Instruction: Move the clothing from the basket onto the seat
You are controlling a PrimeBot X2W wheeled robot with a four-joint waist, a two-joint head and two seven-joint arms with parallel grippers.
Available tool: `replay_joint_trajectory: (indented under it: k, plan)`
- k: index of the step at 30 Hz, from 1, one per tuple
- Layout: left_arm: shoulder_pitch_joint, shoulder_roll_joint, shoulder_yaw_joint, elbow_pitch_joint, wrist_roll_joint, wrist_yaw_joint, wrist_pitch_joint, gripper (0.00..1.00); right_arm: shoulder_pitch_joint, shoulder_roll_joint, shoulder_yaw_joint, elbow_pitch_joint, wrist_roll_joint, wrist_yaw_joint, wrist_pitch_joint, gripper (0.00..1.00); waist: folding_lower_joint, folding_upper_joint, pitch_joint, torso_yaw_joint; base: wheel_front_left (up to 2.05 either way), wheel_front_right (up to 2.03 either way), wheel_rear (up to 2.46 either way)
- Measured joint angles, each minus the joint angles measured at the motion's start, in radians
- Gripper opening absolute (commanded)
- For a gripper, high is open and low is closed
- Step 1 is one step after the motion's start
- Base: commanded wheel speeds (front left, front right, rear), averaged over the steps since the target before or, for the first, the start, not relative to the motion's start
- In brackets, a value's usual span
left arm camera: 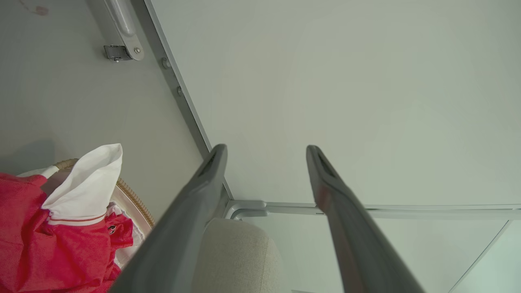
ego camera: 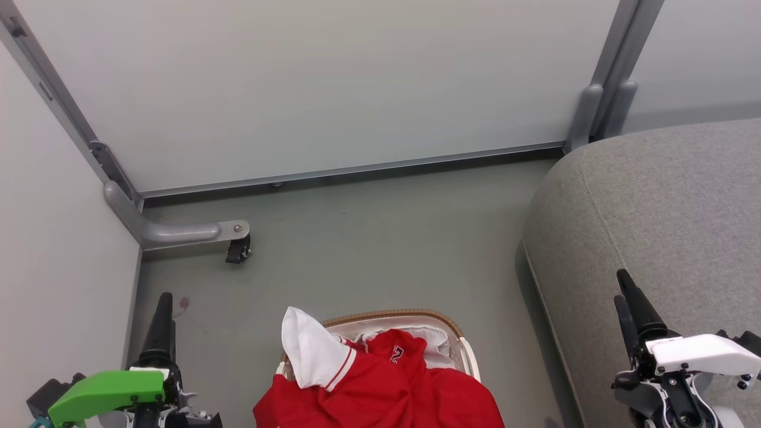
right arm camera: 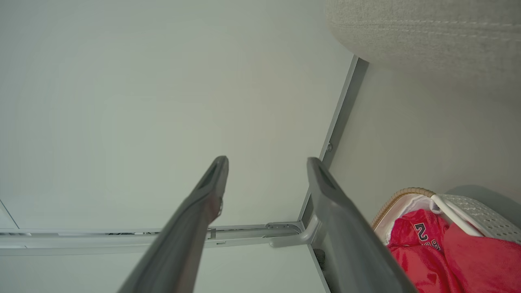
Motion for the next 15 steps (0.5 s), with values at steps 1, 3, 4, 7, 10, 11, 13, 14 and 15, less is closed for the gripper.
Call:
replay_joint_trajectory:
  k: [1,3,4,7,10,11,13,14,15]
  plan:
    - [0.000,0.000,0.000,0.000,0.021,0.000,-0.004,1.00,0.000,-0.001,0.000,0.000,-0.018,0.000,-0.004,1.00,-0.0001,0.0000,0.000,0.000,0.00,0.00,0.00]
    - [0.000,0.000,0.000,0.002,0.075,0.001,-0.012,1.00,-0.001,-0.002,0.002,-0.001,-0.065,0.000,-0.013,1.00,0.0000,0.0000,0.001,0.000,0.00,0.00,0.00]
    - [-0.001,0.000,-0.002,0.003,0.104,0.001,-0.017,1.00,-0.002,-0.002,0.002,-0.002,-0.088,0.000,-0.018,1.00,0.0000,0.0000,0.001,0.000,0.00,0.00,0.00]
    - [-0.002,0.000,-0.008,0.007,0.178,0.002,-0.030,1.00,-0.008,-0.005,0.008,-0.004,-0.151,0.000,-0.032,1.00,-0.0001,0.0000,0.002,0.000,0.00,0.00,0.00]
    - [-0.008,0.000,-0.018,0.014,0.247,0.004,-0.044,1.00,-0.016,-0.013,0.021,-0.005,-0.215,0.000,-0.044,1.00,0.0000,0.0000,0.003,0.000,0.00,0.00,0.00]
    - [-0.011,0.000,-0.023,0.017,0.272,0.005,-0.048,1.00,-0.020,-0.016,0.026,-0.005,-0.237,0.000,-0.048,1.00,0.0000,0.0000,0.003,0.000,0.00,0.00,0.00]
    - [-0.014,0.002,-0.033,0.021,0.312,0.005,-0.055,1.00,-0.023,-0.020,0.034,-0.005,-0.272,0.000,-0.057,1.00,0.0000,0.0000,0.003,0.000,0.00,0.00,0.00]
    - [-0.016,0.003,-0.037,0.024,0.334,0.006,-0.060,1.00,-0.024,-0.021,0.037,-0.004,-0.292,0.000,-0.060,1.00,0.0000,0.0000,0.003,0.000,0.00,0.00,0.00]
    - [-0.019,0.003,-0.039,0.026,0.352,0.007,-0.064,1.00,-0.026,-0.022,0.040,-0.004,-0.306,0.000,-0.065,1.00,0.0000,0.0000,0.004,0.000,0.00,0.00,0.00]
